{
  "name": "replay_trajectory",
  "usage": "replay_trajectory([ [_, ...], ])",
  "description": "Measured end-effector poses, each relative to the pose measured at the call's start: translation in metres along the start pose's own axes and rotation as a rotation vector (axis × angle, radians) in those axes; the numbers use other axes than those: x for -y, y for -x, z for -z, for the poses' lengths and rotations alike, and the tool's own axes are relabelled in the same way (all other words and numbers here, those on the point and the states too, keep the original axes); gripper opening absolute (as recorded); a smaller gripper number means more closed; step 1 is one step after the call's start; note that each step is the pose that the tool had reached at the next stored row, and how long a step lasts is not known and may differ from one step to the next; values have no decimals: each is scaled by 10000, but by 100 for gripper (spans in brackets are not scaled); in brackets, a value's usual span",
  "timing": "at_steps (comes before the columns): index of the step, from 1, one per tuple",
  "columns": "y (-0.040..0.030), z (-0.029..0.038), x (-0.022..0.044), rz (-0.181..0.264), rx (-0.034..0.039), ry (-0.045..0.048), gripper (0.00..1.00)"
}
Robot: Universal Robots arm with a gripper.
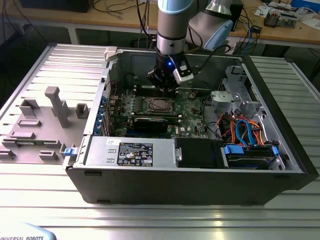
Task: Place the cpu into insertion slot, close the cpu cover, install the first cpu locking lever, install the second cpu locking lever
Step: 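Install the first cpu locking lever, then install the second cpu locking lever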
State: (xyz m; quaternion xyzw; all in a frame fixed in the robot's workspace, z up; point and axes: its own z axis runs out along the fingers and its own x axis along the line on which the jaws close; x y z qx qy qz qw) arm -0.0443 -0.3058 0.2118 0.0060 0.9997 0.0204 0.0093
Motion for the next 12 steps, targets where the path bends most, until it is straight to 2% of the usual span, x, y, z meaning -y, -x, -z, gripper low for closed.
replay_trajectory([
  [12, 0, 0, 4, 1, 0, 0, 11],
])
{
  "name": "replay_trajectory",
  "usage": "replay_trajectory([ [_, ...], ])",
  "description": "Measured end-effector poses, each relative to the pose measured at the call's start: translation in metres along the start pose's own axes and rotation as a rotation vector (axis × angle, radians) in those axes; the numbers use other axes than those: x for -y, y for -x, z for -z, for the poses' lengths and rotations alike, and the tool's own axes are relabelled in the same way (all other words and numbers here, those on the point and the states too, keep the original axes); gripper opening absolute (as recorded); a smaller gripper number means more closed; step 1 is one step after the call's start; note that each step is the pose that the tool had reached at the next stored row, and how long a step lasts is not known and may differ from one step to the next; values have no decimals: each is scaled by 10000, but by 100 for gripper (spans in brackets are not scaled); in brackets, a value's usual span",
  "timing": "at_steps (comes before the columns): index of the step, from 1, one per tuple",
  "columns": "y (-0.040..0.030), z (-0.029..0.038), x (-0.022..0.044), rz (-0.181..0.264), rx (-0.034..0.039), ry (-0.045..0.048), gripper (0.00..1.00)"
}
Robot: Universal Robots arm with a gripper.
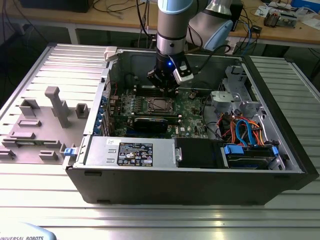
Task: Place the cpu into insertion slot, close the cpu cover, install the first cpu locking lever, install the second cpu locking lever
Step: 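Install the second cpu locking lever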
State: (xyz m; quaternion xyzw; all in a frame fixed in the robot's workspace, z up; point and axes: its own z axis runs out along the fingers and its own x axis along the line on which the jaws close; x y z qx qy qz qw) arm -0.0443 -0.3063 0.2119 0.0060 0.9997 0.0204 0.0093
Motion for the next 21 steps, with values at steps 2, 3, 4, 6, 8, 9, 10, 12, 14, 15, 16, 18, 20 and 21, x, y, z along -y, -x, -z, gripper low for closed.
replay_trajectory([
  [2, 0, 0, 1, 0, 0, -1, 11],
  [3, 0, 0, 1, 0, 0, -1, 11],
  [4, 0, 0, 2, 1, 0, 0, 11],
  [6, 1, 1, 9, 3, -2, -2, 11],
  [8, 0, 1, 23, 1, 0, 0, 11],
  [9, 1, 2, 35, 1, -1, 0, 11],
  [10, 1, 2, 42, 1, 0, 0, 11],
  [12, 0, 2, 46, -1, 0, 0, 11],
  [14, 1, 34, 45, 1, -1, -1, 11],
  [15, 1, 56, 44, 0, 0, -1, 11],
  [16, 2, 87, 43, 0, 0, 0, 11],
  [18, 3, 137, 41, 1, 0, -1, 11],
  [20, 4, 191, 39, 1, -1, -4, 11],
  [21, 4, 200, 38, 1, -1, -5, 11],
])
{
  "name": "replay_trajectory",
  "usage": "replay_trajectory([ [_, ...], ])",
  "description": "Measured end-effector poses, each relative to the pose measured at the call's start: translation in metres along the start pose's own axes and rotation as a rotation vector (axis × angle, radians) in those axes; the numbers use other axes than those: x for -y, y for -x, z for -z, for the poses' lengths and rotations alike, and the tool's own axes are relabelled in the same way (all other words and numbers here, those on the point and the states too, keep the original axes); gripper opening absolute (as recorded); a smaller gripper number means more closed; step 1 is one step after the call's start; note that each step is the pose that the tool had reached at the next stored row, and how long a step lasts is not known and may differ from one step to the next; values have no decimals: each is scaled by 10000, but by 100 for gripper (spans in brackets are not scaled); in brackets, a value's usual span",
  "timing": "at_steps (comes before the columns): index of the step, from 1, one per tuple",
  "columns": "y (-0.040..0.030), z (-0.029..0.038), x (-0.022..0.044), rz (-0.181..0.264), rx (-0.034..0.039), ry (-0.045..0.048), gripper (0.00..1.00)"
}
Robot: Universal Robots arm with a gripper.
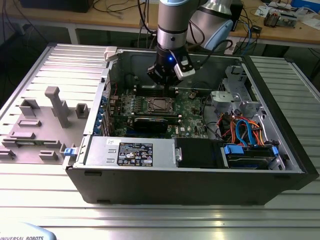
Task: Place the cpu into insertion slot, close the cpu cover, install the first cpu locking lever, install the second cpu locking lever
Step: 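Install the second cpu locking lever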
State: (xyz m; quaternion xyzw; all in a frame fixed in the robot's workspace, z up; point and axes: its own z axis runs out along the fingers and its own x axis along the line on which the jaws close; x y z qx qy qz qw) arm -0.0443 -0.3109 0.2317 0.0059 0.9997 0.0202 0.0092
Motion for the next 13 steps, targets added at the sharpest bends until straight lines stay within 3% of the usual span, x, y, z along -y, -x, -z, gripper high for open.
replay_trajectory([
  [13, 1, -5, 120, 0, 0, 2, 11],
])
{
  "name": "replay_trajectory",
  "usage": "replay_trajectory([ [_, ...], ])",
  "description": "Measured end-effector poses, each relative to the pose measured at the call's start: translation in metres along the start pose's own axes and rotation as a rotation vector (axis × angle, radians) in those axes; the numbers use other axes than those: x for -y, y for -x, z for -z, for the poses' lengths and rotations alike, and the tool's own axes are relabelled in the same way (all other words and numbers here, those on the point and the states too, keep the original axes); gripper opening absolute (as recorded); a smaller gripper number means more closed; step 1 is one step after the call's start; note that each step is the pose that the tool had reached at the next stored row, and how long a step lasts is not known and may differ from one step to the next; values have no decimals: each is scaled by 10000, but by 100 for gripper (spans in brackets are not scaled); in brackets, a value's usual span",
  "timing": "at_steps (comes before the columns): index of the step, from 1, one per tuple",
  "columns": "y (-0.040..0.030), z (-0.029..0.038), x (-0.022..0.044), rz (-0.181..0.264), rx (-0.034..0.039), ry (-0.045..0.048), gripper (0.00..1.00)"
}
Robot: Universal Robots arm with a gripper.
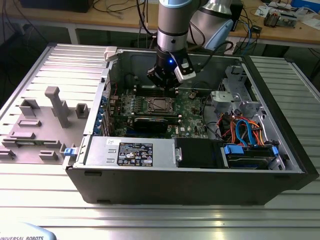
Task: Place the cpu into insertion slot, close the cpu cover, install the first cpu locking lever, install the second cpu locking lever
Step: 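Install the second cpu locking lever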
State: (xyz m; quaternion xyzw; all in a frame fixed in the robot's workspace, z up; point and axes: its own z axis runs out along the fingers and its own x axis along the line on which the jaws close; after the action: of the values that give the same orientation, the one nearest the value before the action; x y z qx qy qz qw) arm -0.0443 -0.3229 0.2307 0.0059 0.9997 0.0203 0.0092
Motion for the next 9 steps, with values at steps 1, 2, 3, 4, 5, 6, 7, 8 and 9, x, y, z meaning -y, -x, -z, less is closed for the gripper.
replay_trajectory([
  [1, 0, 0, 0, -1, 0, 0, 11],
  [2, 0, 0, 1, -1, 0, -1, 11],
  [3, 0, 0, 4, -1, -1, -1, 11],
  [4, 0, 1, 14, 0, 0, -1, 11],
  [5, 0, 1, 14, 0, 0, -1, 11],
  [6, 0, 1, 15, 0, 0, -1, 11],
  [7, 0, 1, 18, 1, 0, 0, 11],
  [8, 0, 2, 21, 1, 0, -2, 11],
  [9, 0, 2, 24, 1, -1, -2, 11],
])
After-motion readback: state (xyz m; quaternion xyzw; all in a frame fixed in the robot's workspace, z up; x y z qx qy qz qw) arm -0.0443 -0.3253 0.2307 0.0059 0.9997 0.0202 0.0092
